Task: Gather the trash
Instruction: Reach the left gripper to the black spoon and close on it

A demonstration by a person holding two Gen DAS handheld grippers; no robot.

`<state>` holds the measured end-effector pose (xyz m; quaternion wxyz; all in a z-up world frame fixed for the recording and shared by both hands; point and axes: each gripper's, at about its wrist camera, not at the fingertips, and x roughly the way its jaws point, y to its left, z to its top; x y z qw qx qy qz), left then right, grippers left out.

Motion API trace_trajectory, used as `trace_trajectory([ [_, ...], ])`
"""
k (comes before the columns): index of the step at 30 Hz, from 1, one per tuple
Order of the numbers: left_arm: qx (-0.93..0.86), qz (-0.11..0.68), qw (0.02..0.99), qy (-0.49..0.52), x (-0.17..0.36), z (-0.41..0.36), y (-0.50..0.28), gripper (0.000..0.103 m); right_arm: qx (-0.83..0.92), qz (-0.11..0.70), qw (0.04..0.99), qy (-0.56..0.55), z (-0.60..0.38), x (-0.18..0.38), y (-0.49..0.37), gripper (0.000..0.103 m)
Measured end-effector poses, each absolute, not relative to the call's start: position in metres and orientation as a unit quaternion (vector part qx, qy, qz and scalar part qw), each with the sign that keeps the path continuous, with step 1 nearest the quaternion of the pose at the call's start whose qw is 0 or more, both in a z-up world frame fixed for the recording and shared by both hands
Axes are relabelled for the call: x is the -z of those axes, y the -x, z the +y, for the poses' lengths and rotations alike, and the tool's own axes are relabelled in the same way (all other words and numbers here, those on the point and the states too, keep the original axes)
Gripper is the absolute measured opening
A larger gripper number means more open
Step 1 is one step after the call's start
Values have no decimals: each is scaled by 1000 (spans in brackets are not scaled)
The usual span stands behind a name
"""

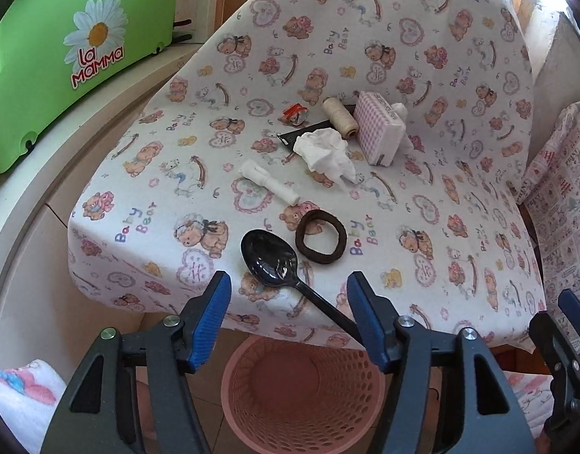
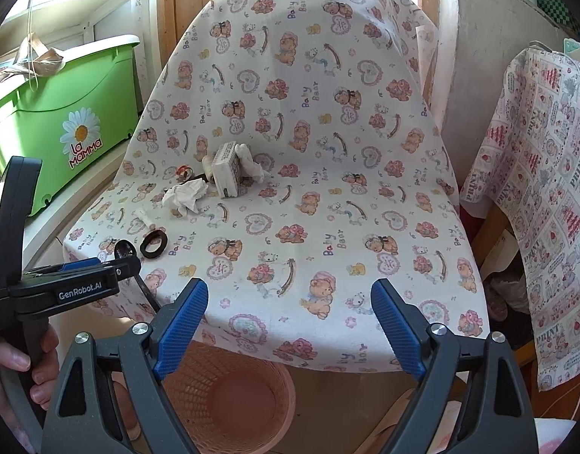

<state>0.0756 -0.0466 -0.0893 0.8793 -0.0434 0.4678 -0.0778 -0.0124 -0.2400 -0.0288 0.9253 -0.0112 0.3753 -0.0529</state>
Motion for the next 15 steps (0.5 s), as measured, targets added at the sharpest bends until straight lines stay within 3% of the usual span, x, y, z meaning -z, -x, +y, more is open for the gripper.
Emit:
trace_trajectory([
  [4,79,463,882,25,93,-49,-83,41,59,377,924,19,-237,31,11,89],
  [8,67,450,890,-35,97,-62,-87,32,61,374,925,28,-234,30,10,89],
  [15,79,447,891,-9,96,-54,-100,29,59,380,923,34,-230,33,7,89],
])
